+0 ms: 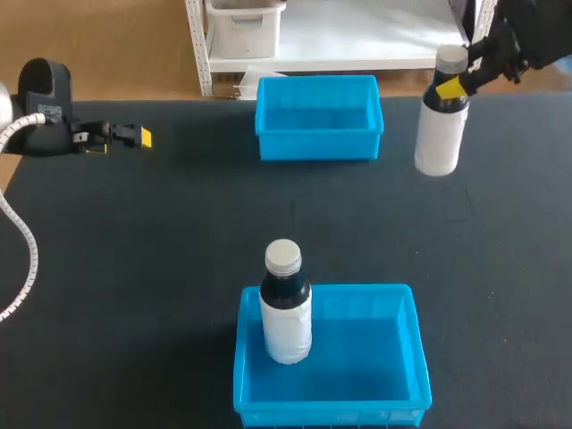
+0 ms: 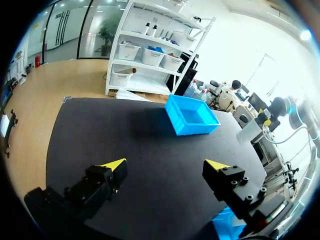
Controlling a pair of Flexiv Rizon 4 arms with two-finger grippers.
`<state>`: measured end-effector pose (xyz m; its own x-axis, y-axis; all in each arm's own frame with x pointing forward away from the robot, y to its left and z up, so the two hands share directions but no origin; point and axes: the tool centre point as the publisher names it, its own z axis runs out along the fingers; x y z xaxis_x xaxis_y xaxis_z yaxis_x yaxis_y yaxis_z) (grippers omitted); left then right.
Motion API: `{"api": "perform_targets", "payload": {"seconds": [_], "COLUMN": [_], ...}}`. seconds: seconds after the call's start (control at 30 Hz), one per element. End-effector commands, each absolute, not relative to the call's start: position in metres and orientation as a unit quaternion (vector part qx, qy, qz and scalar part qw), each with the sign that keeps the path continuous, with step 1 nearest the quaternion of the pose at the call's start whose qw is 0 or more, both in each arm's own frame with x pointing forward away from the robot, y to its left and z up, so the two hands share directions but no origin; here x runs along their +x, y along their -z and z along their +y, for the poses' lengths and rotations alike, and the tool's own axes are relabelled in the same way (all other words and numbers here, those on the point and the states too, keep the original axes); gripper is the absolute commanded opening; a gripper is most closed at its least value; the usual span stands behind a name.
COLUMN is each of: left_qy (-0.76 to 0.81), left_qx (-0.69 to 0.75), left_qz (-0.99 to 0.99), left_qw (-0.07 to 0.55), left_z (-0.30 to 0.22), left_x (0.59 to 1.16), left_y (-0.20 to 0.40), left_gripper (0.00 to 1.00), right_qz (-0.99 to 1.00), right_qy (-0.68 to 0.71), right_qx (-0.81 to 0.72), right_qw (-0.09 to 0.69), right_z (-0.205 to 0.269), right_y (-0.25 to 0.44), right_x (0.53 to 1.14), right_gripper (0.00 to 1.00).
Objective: Pick up the bottle, and place it in the far bin if it is heavy, or in the near bin if it is light.
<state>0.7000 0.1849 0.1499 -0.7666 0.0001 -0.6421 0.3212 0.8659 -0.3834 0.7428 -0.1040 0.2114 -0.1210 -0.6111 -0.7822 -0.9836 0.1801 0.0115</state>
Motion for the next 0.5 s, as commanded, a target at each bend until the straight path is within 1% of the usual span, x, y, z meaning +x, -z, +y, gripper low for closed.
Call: {"api": "perform_targets", "payload": {"seconds": [0.03,0.5], "left_qy": [0.243,0.243], "left_qx": [0.088,0.088], "left_qz": [0.908,0.908], "left_qw": [0.33,0.33], "left_z": [0.185,0.185], "left_x": [0.7,0.7], "left_y": [-0.15,-0.15], "left_gripper": [1.0,1.0], "right_qz": [0.691,0.651], "right_qy": [-0.278,-0.291], "right_qx": [-0.585,-0.618], "right_qw": [0.322,0.331], "right_z": [-0.097,-0.063], "right_y": [-0.218,-0.237], "right_x": [0.772,0.832], "right_gripper": [0.0,0.0]}}
